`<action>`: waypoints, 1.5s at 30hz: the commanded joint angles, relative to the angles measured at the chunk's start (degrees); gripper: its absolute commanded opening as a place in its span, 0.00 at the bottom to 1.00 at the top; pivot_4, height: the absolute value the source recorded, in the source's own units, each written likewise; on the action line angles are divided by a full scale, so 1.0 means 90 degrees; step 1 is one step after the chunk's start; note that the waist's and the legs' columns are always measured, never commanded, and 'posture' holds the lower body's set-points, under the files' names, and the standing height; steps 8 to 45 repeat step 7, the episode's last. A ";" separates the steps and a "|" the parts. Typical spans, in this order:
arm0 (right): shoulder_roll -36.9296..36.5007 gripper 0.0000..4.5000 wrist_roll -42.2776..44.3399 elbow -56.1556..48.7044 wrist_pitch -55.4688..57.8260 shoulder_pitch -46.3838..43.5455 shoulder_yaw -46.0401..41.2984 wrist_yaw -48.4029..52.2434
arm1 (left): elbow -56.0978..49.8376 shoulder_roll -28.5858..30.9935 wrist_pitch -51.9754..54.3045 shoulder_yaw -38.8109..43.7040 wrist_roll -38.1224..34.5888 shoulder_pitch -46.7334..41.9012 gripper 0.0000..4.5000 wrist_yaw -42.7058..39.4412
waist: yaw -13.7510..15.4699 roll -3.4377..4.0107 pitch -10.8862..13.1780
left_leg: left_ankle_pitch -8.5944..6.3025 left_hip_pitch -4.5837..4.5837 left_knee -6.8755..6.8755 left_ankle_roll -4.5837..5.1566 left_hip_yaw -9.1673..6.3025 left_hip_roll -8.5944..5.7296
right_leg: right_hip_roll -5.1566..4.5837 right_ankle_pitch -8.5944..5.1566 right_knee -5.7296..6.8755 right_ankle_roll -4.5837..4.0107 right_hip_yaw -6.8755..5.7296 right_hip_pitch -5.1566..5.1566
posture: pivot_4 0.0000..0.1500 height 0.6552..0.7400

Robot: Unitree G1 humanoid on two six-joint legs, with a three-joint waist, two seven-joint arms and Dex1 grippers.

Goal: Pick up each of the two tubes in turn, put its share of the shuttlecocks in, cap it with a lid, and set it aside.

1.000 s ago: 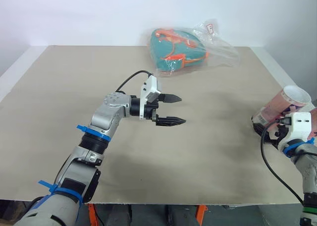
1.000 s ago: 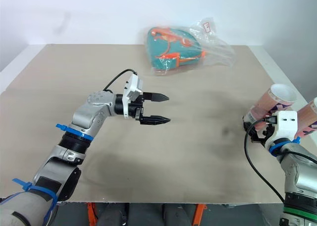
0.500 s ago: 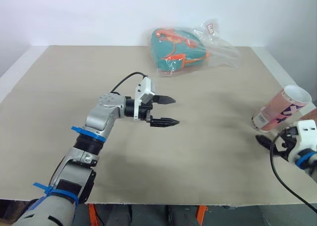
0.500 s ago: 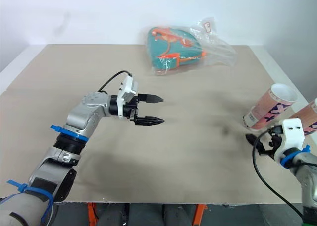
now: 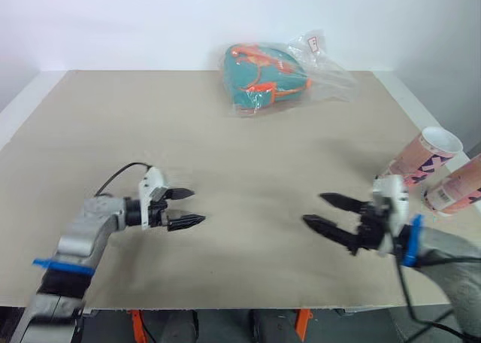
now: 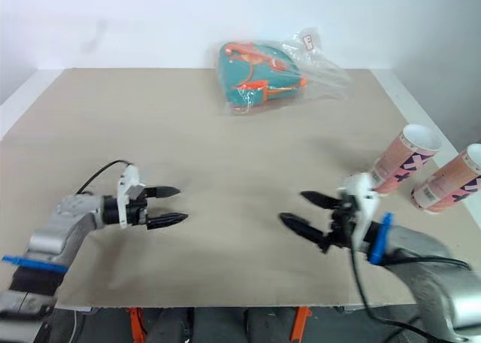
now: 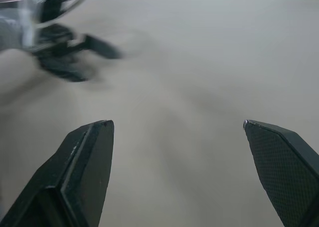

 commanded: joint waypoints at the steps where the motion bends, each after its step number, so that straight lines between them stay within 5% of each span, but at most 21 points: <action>1: 0.0147 0.99 -0.0229 0.0313 -0.0275 -0.0357 0.0455 0.0074 | -0.0567 -0.0153 0.0091 0.0372 -0.0296 0.0160 1.00 0.0495 | 0.0053 -0.0002 -0.0001 | 0.0000 -0.0005 0.0003 0.0000 -0.0002 -0.0002 | -0.0001 -0.0001 -0.0001 0.0002 -0.0003 0.0000 | 1.00 1.00; 7: 0.0423 0.99 -0.0584 0.1089 -0.0618 -0.0825 0.1040 0.0272 | -0.1000 -0.0541 0.0016 0.0512 -0.0411 0.0509 1.00 0.1180 | 0.0056 -0.0004 -0.0002 | -0.0001 -0.0013 0.0003 -0.0001 0.0002 -0.0001 | -0.0001 -0.0004 -0.0005 0.0004 -0.0002 -0.0005 | 1.00 1.00; 45: 0.0423 0.99 -0.0584 0.1089 -0.0618 -0.0825 0.1040 0.0272 | -0.1000 -0.0541 0.0016 0.0512 -0.0411 0.0509 1.00 0.1180 | 0.0056 -0.0004 -0.0002 | -0.0001 -0.0013 0.0003 -0.0001 0.0002 -0.0001 | -0.0001 -0.0004 -0.0005 0.0004 -0.0002 -0.0005 | 1.00 1.00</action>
